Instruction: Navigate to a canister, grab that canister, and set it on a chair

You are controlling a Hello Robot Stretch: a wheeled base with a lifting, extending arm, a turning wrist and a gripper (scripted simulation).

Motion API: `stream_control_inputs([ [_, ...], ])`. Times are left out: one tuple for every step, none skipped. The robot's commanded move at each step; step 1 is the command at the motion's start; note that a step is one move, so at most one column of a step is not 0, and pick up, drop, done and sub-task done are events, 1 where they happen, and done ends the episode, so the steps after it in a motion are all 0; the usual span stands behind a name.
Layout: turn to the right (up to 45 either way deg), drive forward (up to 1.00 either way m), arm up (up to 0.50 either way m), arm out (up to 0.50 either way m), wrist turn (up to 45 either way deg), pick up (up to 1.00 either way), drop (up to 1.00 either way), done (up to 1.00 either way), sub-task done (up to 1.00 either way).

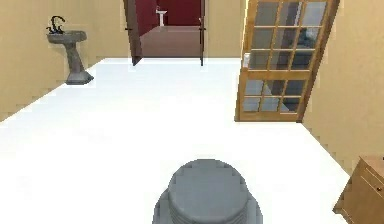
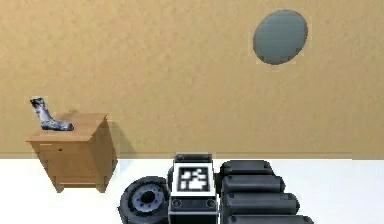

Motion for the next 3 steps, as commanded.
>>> stream_control_inputs([
  [0.0,1.0,0.0,0.0,0.0,0.0,0.0,0.0,0.0],
  [0.0,1.0,0.0,0.0,0.0,0.0,0.0,0.0,0.0],
  [6.0,0.0,0.0,0.0,0.0,0.0,0.0,0.0,0.0],
])
